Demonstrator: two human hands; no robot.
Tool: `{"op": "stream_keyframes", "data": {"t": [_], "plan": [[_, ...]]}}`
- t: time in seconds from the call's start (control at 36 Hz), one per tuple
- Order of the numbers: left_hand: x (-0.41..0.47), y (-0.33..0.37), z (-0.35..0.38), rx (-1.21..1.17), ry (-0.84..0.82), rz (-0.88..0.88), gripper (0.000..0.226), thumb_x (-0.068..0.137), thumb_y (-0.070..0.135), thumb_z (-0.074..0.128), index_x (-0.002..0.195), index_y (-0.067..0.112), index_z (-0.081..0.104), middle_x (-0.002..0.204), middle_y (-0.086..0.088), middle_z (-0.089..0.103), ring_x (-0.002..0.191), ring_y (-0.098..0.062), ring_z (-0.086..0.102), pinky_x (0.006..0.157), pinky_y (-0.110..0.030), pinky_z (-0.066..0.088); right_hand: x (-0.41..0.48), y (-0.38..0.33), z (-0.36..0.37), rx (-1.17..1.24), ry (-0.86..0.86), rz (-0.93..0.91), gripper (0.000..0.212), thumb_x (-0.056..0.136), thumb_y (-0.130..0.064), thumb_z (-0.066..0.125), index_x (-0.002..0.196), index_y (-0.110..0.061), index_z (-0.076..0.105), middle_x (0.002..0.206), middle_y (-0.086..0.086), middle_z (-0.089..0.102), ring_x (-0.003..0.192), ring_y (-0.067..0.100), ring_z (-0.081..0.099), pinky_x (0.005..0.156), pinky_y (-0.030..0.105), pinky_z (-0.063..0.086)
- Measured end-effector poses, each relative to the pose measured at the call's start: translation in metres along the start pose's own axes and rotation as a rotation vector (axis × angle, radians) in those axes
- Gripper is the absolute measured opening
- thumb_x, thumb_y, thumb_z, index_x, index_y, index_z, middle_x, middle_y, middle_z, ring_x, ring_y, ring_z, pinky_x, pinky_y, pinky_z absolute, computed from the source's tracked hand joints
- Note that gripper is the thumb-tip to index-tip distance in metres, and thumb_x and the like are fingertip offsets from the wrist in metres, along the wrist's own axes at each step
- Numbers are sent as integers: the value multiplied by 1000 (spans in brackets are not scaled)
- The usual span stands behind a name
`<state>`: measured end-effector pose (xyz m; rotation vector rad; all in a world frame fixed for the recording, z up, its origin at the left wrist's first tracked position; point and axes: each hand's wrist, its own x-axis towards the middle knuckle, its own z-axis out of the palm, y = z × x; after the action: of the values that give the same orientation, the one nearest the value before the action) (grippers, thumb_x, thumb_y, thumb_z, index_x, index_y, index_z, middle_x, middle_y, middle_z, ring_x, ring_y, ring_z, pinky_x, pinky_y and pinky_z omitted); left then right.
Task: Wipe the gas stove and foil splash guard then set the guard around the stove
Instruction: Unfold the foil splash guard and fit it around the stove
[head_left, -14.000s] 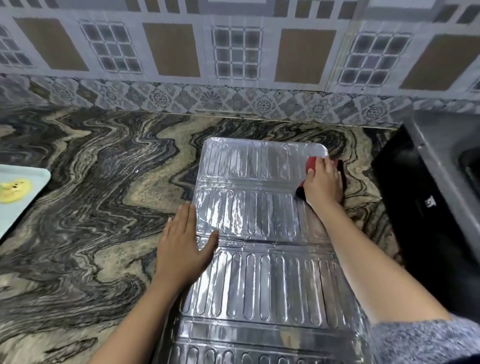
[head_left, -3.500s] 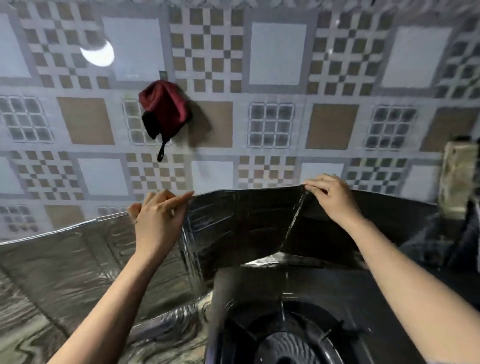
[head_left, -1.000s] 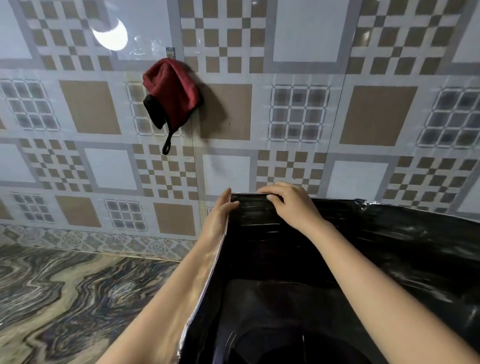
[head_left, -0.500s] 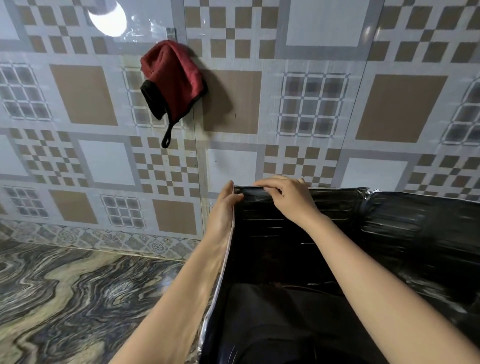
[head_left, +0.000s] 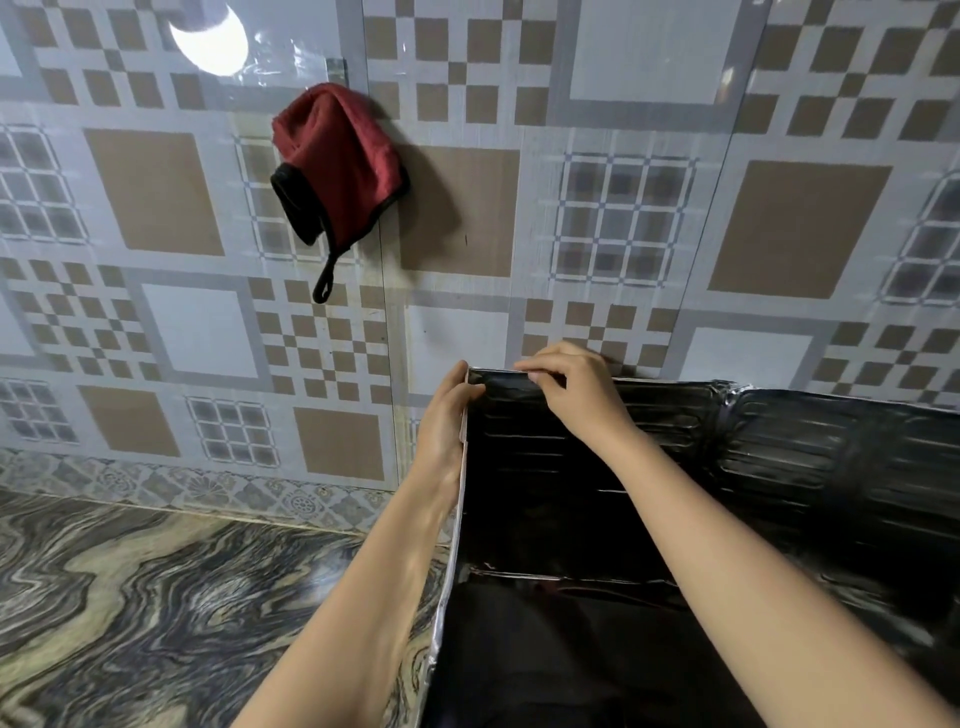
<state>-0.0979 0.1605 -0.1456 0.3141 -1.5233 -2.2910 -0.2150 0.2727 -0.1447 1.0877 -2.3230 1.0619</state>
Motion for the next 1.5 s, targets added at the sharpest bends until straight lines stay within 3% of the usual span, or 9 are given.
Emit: {"op": "stream_keyframes", "data": {"t": [0.19, 0.31, 0.5, 0.64, 0.75, 0.89, 1.17, 1.31, 1.5], "plan": [[-3, 0, -8, 176, -37, 89, 48, 94, 12, 45, 141, 12, 36, 144, -3, 40, 109, -6, 51, 78, -7, 44, -1, -3, 2, 1, 53, 39, 18, 87, -8, 58, 96, -15, 72, 94, 2, 65, 88, 16, 59, 82, 31, 50], [-9, 6, -10, 315, -61, 94, 47, 95, 19, 43, 142, 13, 34, 149, -6, 34, 137, -19, 32, 95, -19, 30, -4, -4, -2, -6, 61, 47, 18, 87, -8, 59, 96, -15, 72, 94, 0, 64, 88, 16, 58, 82, 33, 51], [-22, 9, -14, 269, -114, 43, 51, 94, 7, 35, 144, 11, 27, 151, -5, 29, 140, -18, 25, 104, -23, 27, -11, -13, -8, 14, 12, 72, 18, 86, -7, 59, 94, -17, 73, 95, 0, 66, 91, 17, 60, 87, 38, 51], [-35, 12, -19, 339, -84, 25, 51, 94, 14, 42, 143, 18, 31, 151, -6, 31, 139, -20, 29, 102, -26, 29, -21, -27, -10, 23, -6, 81, 19, 87, -8, 59, 96, -18, 73, 99, -1, 66, 94, 15, 60, 88, 33, 50], [-49, 14, -22, 254, -72, 42, 50, 93, 5, 37, 143, 11, 30, 147, -3, 35, 123, -7, 36, 89, -13, 40, -27, -37, -11, 18, -24, 83, 18, 87, -9, 60, 96, -18, 73, 101, -1, 67, 97, 17, 59, 90, 37, 49], [-59, 21, -28, 380, -38, 38, 51, 92, 9, 43, 142, 13, 35, 148, 0, 36, 134, -11, 33, 101, -18, 27, -33, -48, -15, -5, -60, 91, 19, 88, -11, 59, 96, -20, 73, 101, -2, 66, 94, 14, 57, 86, 33, 49], [-98, 52, -43, 584, -94, 0, 49, 93, 11, 46, 141, 18, 38, 147, 4, 38, 127, -4, 36, 98, -17, 25, -40, -58, -14, -42, -32, 134, 19, 88, -11, 57, 97, -20, 72, 103, 1, 65, 93, 16, 57, 84, 33, 50], [-113, 54, -44, 613, -109, -13, 48, 93, -1, 39, 139, 16, 40, 143, 4, 41, 116, -2, 40, 80, 0, 37, -43, -66, -10, -38, 1, 142, 20, 89, -11, 57, 97, -18, 73, 102, 3, 66, 96, 23, 58, 85, 39, 51], [-117, 71, -41, 834, -76, -93, 46, 93, 7, 45, 137, 21, 41, 136, -3, 49, 117, -23, 53, 104, -43, 42, -43, -70, -12, -3, -40, 142, 20, 89, -11, 56, 100, -18, 72, 104, 5, 65, 94, 20, 59, 81, 29, 48]]}}
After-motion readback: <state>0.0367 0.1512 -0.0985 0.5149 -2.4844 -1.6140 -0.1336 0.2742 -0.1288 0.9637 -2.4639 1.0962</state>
